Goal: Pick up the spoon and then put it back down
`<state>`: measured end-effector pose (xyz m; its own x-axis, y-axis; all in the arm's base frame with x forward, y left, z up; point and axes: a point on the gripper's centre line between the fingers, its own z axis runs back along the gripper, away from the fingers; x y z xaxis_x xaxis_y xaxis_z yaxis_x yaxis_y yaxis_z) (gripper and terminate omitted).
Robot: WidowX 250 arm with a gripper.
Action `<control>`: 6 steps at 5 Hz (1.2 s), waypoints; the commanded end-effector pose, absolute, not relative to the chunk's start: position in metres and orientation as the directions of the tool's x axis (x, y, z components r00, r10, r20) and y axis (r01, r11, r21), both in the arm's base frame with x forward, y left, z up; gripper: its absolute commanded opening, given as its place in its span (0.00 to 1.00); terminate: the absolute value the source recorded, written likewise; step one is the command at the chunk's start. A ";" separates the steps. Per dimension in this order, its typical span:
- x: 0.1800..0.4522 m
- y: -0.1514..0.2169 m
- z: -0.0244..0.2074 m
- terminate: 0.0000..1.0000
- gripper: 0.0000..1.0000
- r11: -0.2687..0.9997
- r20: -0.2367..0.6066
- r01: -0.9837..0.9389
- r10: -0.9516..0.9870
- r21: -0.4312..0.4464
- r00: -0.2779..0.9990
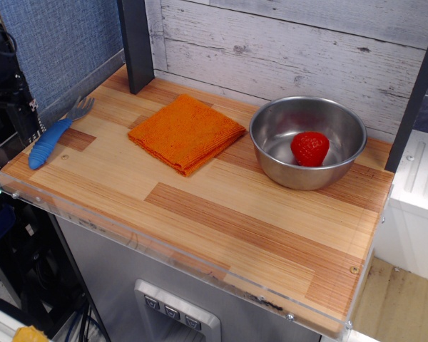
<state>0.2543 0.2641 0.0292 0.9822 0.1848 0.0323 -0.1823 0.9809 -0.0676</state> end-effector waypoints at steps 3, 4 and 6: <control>0.273 0.257 0.120 0.00 1.00 0.988 0.155 -0.153 0.148 0.024 0.977; 0.285 0.249 0.097 0.00 1.00 0.993 0.084 -0.119 0.117 0.020 0.990; 0.298 0.234 0.036 0.00 1.00 0.996 -0.065 -0.070 0.073 0.048 0.995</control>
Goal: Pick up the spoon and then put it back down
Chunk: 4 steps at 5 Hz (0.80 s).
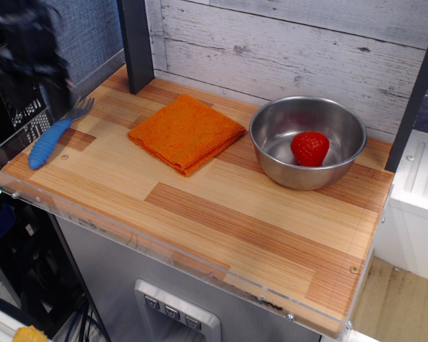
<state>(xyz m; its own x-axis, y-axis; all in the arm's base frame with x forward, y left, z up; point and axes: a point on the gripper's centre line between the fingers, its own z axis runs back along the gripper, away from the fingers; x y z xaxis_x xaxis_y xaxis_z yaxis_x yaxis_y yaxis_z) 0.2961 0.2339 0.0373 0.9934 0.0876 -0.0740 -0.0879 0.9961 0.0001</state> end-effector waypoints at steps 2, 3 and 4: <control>0.295 0.223 0.032 0.00 1.00 0.996 -0.057 -0.067 0.070 0.060 0.996; 0.288 0.226 0.051 0.00 1.00 0.991 -0.008 -0.101 0.102 0.083 0.995; 0.279 0.229 0.071 0.00 1.00 0.987 0.039 -0.126 0.122 0.098 0.992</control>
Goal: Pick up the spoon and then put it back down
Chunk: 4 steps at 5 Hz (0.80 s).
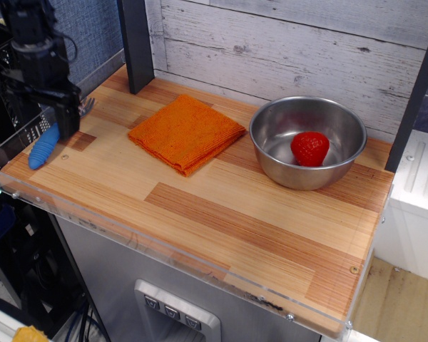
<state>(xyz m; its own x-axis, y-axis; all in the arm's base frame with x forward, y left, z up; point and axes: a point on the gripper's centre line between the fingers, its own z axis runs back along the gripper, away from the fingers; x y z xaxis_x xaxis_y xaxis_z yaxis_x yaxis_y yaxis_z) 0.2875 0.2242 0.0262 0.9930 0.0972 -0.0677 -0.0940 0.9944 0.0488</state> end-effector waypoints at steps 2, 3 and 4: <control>0.280 0.213 0.087 0.00 1.00 0.992 0.053 -0.096 0.091 0.084 0.994; 0.290 0.187 0.108 0.00 1.00 0.997 0.078 -0.024 0.018 0.069 0.997; 0.299 0.161 0.124 0.00 1.00 0.998 0.097 0.037 -0.041 0.042 0.994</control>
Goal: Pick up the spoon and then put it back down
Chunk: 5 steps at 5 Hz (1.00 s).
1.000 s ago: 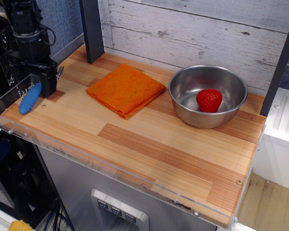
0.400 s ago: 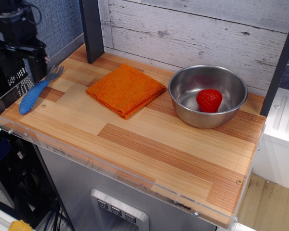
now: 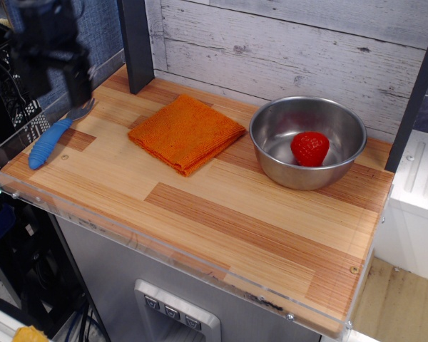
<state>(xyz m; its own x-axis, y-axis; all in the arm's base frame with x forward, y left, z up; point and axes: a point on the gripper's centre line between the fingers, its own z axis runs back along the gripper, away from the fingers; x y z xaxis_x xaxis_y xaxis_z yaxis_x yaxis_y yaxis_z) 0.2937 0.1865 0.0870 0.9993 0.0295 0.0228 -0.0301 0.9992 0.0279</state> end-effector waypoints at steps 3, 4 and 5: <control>0.293 0.125 0.143 0.00 1.00 0.999 0.077 0.027 -0.028 0.016 0.997; 0.293 0.125 0.143 0.00 1.00 0.999 0.077 0.027 -0.028 0.016 0.997; 0.293 0.125 0.143 1.00 1.00 0.999 0.077 0.027 -0.028 0.016 0.997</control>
